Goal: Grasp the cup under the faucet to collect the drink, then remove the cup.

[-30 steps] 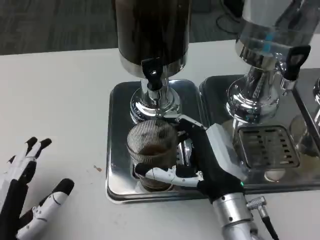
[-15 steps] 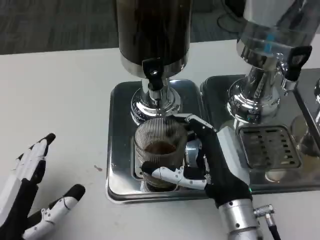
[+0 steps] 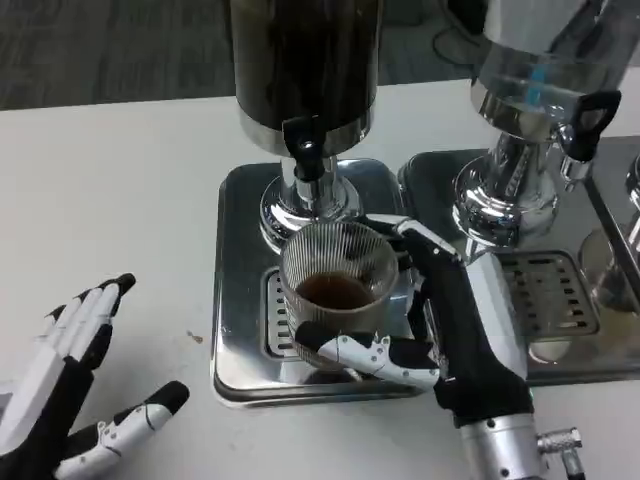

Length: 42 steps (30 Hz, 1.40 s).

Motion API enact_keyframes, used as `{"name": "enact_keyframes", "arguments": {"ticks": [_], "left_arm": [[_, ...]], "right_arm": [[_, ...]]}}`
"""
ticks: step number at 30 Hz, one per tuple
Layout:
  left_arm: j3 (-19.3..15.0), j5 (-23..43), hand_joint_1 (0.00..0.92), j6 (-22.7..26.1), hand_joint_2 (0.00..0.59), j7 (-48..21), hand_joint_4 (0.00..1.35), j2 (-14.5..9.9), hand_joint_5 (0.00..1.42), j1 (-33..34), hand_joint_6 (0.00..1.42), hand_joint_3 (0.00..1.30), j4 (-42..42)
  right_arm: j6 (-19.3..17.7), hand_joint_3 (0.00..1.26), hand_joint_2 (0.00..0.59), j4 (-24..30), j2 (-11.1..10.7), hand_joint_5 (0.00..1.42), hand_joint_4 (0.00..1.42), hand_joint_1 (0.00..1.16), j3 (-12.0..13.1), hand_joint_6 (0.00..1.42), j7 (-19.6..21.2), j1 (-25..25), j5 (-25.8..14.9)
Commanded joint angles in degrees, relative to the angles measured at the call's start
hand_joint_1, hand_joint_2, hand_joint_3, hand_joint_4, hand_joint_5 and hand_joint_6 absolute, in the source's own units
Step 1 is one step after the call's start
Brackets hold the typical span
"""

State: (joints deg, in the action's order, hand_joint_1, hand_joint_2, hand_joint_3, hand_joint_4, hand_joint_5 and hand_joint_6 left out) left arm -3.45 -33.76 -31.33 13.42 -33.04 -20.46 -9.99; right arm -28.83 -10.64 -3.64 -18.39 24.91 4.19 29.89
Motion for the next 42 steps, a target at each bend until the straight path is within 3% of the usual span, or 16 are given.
{"name": "enact_keyframes", "arguments": {"ticks": [1, 11, 19, 31, 42], "left_arm": [[-0.69, -2.25, 0.000, 2.42, 0.149, -1.37, 0.00, -1.48, 0.00, -3.52, 0.00, 0.00, 5.00], [-2.89, -8.04, 0.000, 4.38, 0.148, 3.32, 0.00, 0.33, 0.00, -12.07, 0.00, 0.00, 13.27], [-5.05, -8.72, 0.000, 4.87, 0.147, 4.70, 0.00, 1.77, 0.00, -17.26, 0.00, 0.00, 17.11], [-4.80, -10.95, 0.000, 5.26, 0.140, 4.12, 0.00, 3.22, 0.00, -21.97, 0.00, 0.00, 20.90], [-4.02, -11.28, 0.000, 6.15, 0.139, 3.70, 0.00, 4.15, 0.00, -21.28, 0.00, 0.00, 21.08]], "right_arm": [[-2.58, 0.54, 0.096, 5.66, -0.09, 0.96, 0.68, 0.99, -0.44, 1.37, -1.73, 2.44, -1.18], [-3.31, 0.55, 0.097, 12.60, -1.04, 0.96, 0.68, 0.99, -3.56, 1.37, -5.87, 8.20, 0.29], [-2.90, 0.55, 0.097, 16.14, -1.80, 0.96, 0.68, 0.99, -3.62, 1.37, -9.35, 11.12, -0.99], [-4.48, 0.55, 0.101, 21.20, -4.66, 0.96, 0.68, 0.99, -1.63, 1.37, -12.60, 14.43, -2.62], [-3.54, 0.55, 0.102, 21.37, -3.38, 0.96, 0.68, 0.99, -1.23, 1.37, -12.34, 14.76, -2.93]]}}
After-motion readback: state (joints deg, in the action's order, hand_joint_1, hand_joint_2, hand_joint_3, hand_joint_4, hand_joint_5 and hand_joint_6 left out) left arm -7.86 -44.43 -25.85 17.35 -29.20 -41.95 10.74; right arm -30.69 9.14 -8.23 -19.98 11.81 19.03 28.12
